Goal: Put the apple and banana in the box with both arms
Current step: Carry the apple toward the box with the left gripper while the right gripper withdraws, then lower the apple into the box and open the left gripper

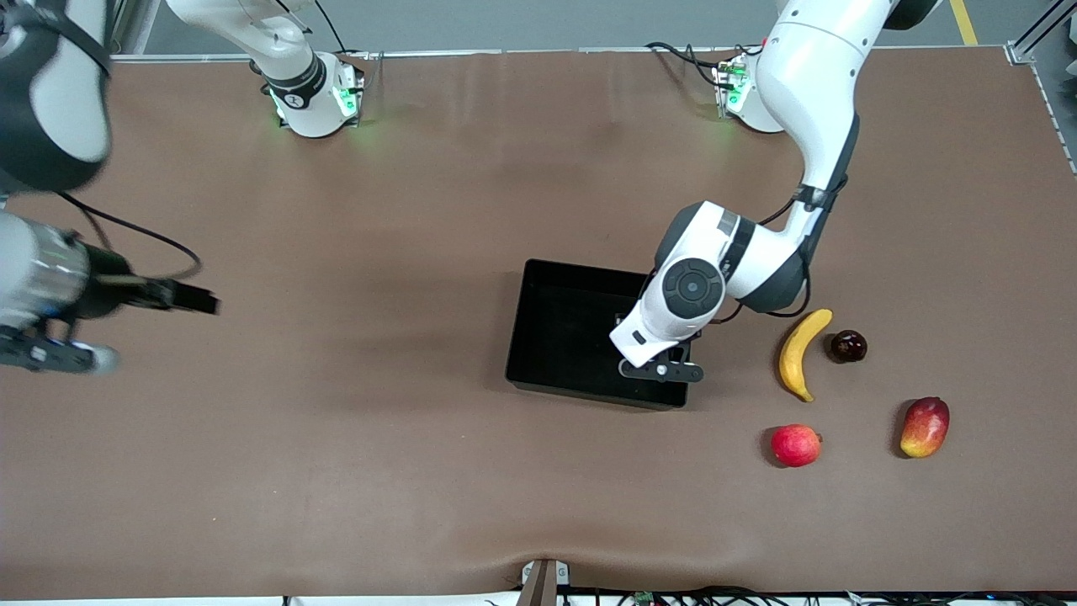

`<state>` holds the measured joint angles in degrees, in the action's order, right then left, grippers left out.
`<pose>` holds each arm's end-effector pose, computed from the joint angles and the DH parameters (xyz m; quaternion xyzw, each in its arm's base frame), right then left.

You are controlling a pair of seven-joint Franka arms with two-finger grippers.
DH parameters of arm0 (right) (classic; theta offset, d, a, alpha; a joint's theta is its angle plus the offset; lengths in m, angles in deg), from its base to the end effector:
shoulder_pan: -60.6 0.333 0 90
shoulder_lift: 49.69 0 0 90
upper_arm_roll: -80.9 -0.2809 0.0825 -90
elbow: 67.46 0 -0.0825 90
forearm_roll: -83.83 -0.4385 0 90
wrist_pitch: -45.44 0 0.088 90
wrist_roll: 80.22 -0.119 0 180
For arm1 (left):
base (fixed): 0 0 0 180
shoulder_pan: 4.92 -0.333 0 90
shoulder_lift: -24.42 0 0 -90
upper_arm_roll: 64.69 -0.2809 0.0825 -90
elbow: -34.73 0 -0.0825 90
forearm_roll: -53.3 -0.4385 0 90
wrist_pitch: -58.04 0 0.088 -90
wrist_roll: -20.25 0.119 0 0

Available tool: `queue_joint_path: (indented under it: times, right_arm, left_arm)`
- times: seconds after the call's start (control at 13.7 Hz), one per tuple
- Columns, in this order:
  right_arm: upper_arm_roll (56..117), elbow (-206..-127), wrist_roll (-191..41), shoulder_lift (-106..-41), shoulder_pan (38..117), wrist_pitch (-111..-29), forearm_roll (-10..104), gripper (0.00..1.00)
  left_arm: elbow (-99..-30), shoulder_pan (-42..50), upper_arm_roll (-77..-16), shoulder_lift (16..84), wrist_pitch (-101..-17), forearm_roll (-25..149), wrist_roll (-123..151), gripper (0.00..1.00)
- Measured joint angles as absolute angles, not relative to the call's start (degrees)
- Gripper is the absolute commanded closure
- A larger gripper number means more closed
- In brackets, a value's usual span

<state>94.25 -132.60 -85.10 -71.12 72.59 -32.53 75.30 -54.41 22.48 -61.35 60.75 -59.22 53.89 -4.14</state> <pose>0.6796 0.0327 0.5474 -0.9962 0.0391 0.0717 0.0288 0.6099 -0.3598 0.1935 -0.9961 0.0482 0.0732 0.0134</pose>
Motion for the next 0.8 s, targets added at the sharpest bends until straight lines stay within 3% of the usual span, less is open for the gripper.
queue_joint_path:
  times: [0.29,0.44,0.51,0.73,0.8]
  right_arm:
    - [94.44,-140.4,-75.82,-63.7,66.09,-33.67,78.37,0.0]
    - [94.44,-144.78,-74.29,-59.75,65.17,-34.88,80.05,0.0]
    - [94.29,-146.48,-74.26,-57.78,65.19,-35.02,80.35,0.0]
    - [93.71,-150.51,-74.24,-52.85,65.47,-35.83,80.52,0.0]
    - [93.44,-151.14,-74.17,-52.18,65.57,-36.44,80.73,0.0]
  left_arm:
    - [-59.33,24.06,-61.36,60.76,-65.5,53.89,-5.31,1.0]
    - [-60.68,24.11,-61.38,60.77,-67.45,53.89,-5.61,0.89]
    - [-61.22,24.1,-61.4,60.77,-67.88,53.89,-5.75,0.71]
    - [-62.1,24.1,-61.41,60.77,-68.1,53.89,-5.91,0.0]
    - [-62.1,24.1,-61.42,60.74,-68.1,53.89,-6.37,0.0]
